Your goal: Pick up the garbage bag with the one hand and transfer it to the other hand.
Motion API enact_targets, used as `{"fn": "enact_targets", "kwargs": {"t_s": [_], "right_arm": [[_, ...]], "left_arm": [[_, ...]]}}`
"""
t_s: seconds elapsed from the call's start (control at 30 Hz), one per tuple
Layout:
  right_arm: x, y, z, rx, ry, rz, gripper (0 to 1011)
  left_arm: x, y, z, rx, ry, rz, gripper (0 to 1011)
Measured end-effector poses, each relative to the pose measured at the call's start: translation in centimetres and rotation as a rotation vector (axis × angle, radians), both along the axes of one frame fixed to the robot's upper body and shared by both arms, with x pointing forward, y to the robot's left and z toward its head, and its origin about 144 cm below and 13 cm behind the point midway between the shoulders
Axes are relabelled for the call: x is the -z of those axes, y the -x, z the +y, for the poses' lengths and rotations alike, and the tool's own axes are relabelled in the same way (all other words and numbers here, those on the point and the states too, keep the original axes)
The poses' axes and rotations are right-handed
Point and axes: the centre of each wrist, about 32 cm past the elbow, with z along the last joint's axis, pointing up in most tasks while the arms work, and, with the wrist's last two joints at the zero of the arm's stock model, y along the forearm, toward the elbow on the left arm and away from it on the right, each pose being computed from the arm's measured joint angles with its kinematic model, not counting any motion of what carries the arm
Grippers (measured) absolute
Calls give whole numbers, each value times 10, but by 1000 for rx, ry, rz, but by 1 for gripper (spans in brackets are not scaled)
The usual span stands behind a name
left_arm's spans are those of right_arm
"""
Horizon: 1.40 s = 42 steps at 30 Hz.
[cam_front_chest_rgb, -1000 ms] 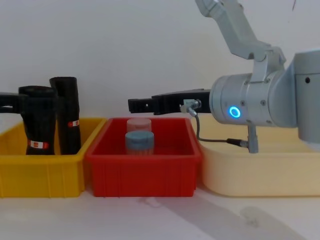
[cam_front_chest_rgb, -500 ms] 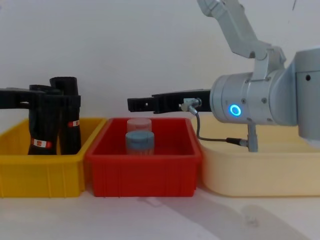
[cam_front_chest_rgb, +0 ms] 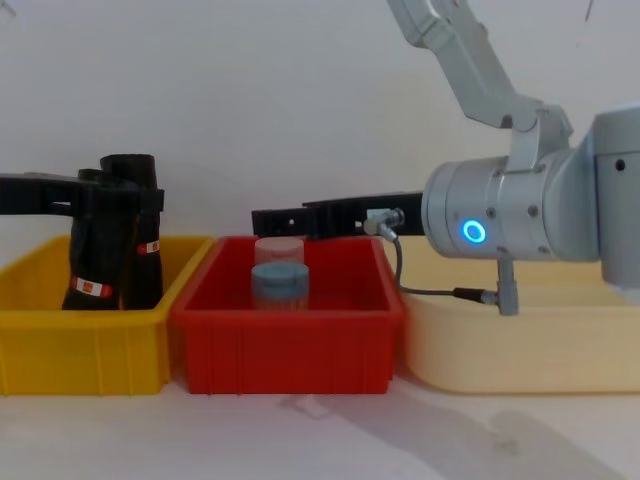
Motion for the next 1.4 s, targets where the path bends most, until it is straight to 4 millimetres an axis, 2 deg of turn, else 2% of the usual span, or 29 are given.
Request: {"fn": "enact_targets", "kwargs": {"t_s": [0.03, 0.1, 0.3, 0.9, 1.4], "right_arm": [[1, 0, 0, -3, -1, 3, 1001], [1, 0, 0, -5, 0, 5, 1001], [3, 1, 2, -9, 1, 13, 1001], [6, 0, 17, -28, 25, 6, 1001], [12, -11, 31, -21, 61, 1, 1001]], "left_arm": [[0, 0, 0, 1, -1, 0, 646], [0, -1, 0, 2, -2, 0, 607], [-1, -2, -1, 5, -4, 1, 559], [-2, -3, -1, 9, -6, 2, 533], [-2, -3, -1, 10, -7, 2, 533]]}}
